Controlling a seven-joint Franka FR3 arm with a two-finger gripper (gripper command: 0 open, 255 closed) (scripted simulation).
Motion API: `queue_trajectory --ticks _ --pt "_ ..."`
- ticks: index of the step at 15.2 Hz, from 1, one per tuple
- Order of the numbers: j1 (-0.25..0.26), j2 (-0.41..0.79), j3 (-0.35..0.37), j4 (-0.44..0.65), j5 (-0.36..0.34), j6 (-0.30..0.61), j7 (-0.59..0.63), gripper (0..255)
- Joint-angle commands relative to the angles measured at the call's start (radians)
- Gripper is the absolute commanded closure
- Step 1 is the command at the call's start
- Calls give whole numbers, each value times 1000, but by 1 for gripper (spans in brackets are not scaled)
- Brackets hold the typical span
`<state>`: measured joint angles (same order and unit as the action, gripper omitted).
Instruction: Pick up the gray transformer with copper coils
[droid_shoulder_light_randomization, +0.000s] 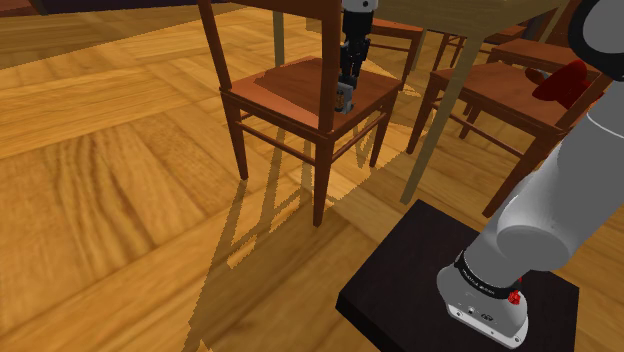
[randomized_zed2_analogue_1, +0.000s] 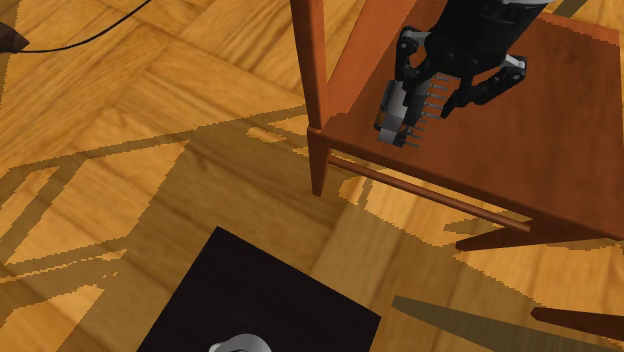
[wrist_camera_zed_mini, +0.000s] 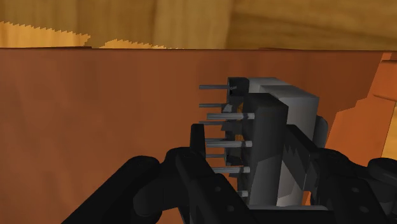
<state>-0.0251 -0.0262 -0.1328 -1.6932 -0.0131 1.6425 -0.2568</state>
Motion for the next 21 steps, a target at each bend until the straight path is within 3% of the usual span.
queue_trajectory --ticks 1,4,21 --pt "0 0 0 -1 0 0 0 255" --pt "0 1 0 0 0 0 0 255" --pt "-3 63 -3 285 8 -223 -7 255"
